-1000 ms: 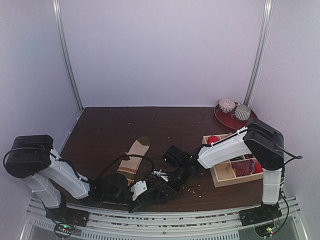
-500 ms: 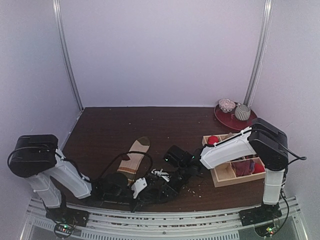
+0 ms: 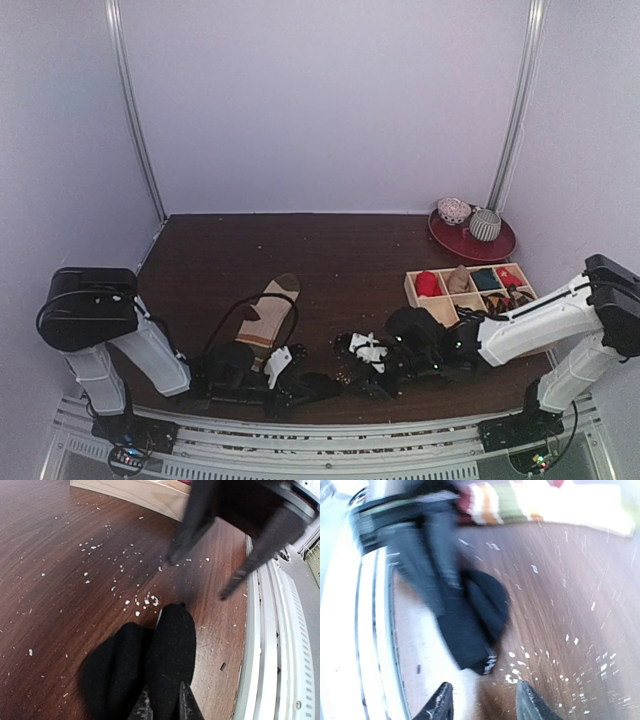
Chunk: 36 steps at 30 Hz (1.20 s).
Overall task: Roll the socks
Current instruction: Roll the sock at the center of the board.
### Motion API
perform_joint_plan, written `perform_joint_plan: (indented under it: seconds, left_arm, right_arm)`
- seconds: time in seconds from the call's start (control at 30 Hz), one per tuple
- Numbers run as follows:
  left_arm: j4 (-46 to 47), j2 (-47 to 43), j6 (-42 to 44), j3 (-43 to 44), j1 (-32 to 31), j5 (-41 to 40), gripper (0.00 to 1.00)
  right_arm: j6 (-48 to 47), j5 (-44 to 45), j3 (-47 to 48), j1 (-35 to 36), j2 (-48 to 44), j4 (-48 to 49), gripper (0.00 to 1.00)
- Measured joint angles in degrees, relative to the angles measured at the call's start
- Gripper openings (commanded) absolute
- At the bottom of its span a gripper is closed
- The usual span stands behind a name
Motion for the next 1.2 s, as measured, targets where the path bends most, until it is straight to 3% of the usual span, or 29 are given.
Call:
perform_joint_plan:
  seconds: [0.17,0.43,0.7,1.1,1.2]
  left_arm:
    - [0.5,0.3,-0.1,0.0,0.3,0.8,0.00]
    - [1.4,1.2,-0.1,0.4,0.8,2.1,0.00]
    - [1.6,1.4,-0.1,0.4,1.0,2.8,0.00]
    - [1.8,1.9,0.0,0.7,1.4,3.8,0.00]
    - [1.4,1.5,0.5,0.6,1.5,3.9,0.20]
  right_arm:
    - [-10.3,11.2,-6.8,8.5,-3.3,11.1,0.45]
    - [-19.6,22.1,-5.0,12.9,5.0,16.7,0.44]
    - [-23.6,26.0,-3.2,14.4,8.2,19.6,0.41]
    - [-21.4,26.5,1.7,14.8,14.2,17.3,0.14]
    - [-18.9,25.9,3.0,14.4,14.0,14.6,0.11]
